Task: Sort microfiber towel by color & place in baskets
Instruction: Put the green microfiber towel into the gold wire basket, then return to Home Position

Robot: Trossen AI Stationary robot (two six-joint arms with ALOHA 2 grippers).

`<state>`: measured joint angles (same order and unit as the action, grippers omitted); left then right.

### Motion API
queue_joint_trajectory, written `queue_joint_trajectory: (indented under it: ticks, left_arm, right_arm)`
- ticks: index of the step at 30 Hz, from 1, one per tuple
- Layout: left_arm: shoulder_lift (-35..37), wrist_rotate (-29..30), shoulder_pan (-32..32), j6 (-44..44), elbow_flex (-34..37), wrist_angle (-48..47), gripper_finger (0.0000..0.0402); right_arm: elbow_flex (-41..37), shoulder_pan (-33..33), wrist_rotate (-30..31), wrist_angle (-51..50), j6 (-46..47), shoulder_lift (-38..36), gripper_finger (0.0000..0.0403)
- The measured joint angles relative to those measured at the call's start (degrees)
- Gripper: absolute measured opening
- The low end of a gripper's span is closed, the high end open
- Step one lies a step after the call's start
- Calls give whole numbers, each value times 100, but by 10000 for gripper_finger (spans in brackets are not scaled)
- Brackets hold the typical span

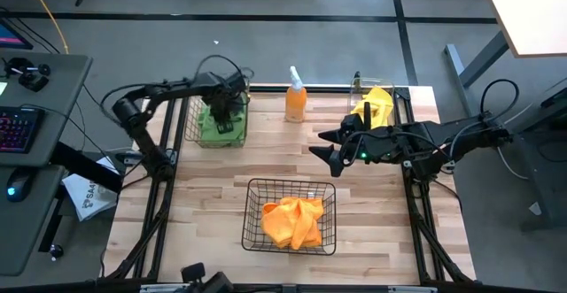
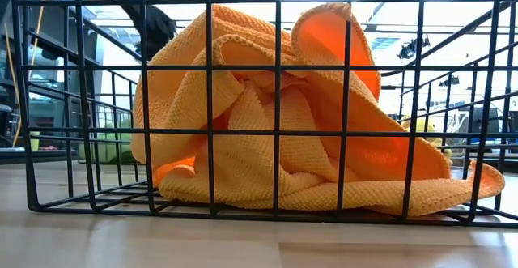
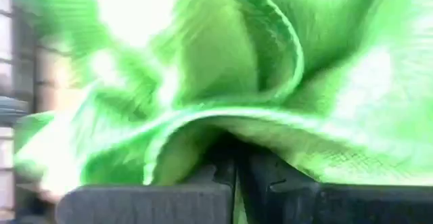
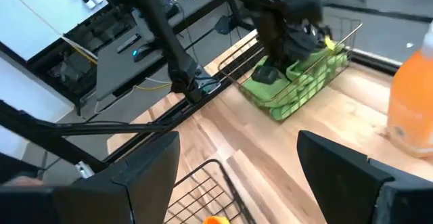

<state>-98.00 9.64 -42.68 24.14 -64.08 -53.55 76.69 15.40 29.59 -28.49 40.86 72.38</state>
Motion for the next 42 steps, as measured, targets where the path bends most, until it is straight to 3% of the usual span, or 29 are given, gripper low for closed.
queue_joint_trajectory:
  ticks: [6, 10, 15, 18, 22, 24, 26, 29, 33, 42]
  left_arm:
    - [1072, 96, -58, -64, -338, 127, 0]
    - [1698, -53, -58, -591, -398, 132, 0]
    - [2804, -2200, 93, -1845, -41, 539, 0]
    - [3735, -2468, 689, -2526, 608, 1506, 0]
    - [5054, -2394, 1716, -3539, 1850, 3112, 0]
    - [5645, -2066, 2307, -4153, 2556, 3997, 0]
    - [6145, -1517, 2880, -4674, 3301, 4821, 0]
    - [6715, -661, 3587, -5194, 4310, 5874, 0]
    - [7229, -37, 4199, -5448, 5180, 6647, 0]
    - [8239, 187, 4300, -5137, 6087, 6886, 0]
  right_arm:
    - [0, -2, 37, 0, -228, 0, 293]
    - [0, -2, 35, 1, -347, 0, 293]
    - [0, 45, 35, -6, -749, 0, 286]
    - [0, 92, 22, -136, -990, -2, 250]
    - [0, 169, -9, -531, -1052, -2, 140]
    - [0, 229, -7, -819, -1076, -2, 63]
    - [0, 290, -20, -1160, -982, -9, 18]
    - [-1, 363, -76, -1672, -550, -59, 24]
    - [-2, 493, -74, -2034, -165, -191, 5]
    - [-2, 820, -114, -2536, 559, -730, 2]
